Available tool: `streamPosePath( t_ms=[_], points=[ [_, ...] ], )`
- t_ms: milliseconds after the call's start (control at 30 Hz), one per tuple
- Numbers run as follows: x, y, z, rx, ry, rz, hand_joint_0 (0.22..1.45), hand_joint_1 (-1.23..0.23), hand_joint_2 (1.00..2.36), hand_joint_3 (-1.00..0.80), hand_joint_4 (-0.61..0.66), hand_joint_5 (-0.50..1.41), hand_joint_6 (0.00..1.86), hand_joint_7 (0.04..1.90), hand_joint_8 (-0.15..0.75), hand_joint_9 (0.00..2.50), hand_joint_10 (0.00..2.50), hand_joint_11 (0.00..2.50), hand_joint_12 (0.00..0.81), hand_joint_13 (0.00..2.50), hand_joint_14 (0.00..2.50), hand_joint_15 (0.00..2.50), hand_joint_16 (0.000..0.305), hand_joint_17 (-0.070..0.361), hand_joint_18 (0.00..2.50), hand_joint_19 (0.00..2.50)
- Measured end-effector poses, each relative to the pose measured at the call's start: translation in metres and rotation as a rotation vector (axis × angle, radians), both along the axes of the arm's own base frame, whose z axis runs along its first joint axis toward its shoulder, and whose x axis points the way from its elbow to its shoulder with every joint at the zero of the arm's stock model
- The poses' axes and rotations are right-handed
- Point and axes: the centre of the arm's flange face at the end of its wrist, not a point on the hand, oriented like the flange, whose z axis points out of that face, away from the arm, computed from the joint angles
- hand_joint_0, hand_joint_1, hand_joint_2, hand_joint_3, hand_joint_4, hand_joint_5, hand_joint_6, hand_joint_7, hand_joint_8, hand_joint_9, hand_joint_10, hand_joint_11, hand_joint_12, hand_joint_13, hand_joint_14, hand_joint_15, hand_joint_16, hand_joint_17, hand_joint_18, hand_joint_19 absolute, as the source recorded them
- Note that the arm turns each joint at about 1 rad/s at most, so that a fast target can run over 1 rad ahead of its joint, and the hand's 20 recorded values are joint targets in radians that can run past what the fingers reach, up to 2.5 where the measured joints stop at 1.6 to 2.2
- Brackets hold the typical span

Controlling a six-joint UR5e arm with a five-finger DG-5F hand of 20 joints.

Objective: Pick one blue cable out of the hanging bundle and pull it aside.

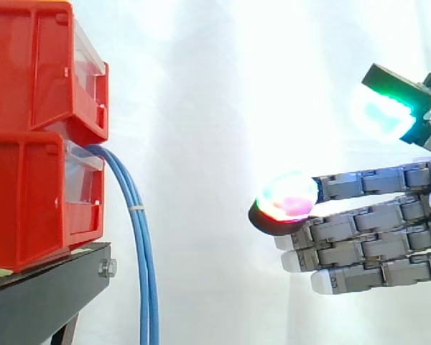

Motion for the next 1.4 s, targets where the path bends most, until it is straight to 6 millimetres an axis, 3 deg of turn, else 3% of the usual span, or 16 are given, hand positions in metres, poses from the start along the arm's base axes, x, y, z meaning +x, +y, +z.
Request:
streamPosePath(
  t_ms=[133, 367, 500, 833, 1400],
  points=[
    [0.002, 0.002, 0.004, 0.003, -0.006, -0.002, 0.43, -0.47, 1.00, -0.50, 0.23, -0.24, 0.50, 0.71, 0.281, 0.27, 0.00, 0.00, 0.406, 0.17, 0.00, 0.06, 0.072, 0.162, 0.18, 0.21],
    [0.019, 0.006, 0.036, 0.047, -0.004, 0.003, 0.44, -0.47, 1.00, -0.50, 0.24, -0.24, 0.50, 0.71, 0.285, 0.30, 0.00, 0.00, 0.406, 0.19, 0.00, 0.08, 0.071, 0.161, 0.21, 0.23],
    [0.018, 0.007, 0.040, 0.060, 0.056, 0.010, 0.44, -0.47, 1.00, -0.50, 0.24, -0.24, 0.50, 0.71, 0.286, 0.31, 0.00, 0.00, 0.404, 0.21, 0.00, 0.07, 0.071, 0.160, 0.24, 0.23],
    [0.003, 0.002, 0.026, 0.022, 0.220, 0.002, 0.45, -0.47, 1.00, -0.50, 0.24, -0.24, 0.50, 0.71, 0.290, 0.34, 0.00, 0.00, 0.402, 0.24, 0.00, 0.09, 0.069, 0.156, 0.29, 0.24],
    [0.042, 0.007, -0.026, -0.030, 0.097, -0.032, 0.45, -0.47, 1.00, -0.50, 0.25, -0.23, 0.50, 0.71, 0.292, 0.36, 0.00, 0.00, 0.400, 0.26, 0.00, 0.10, 0.068, 0.154, 0.33, 0.27]
  ],
)
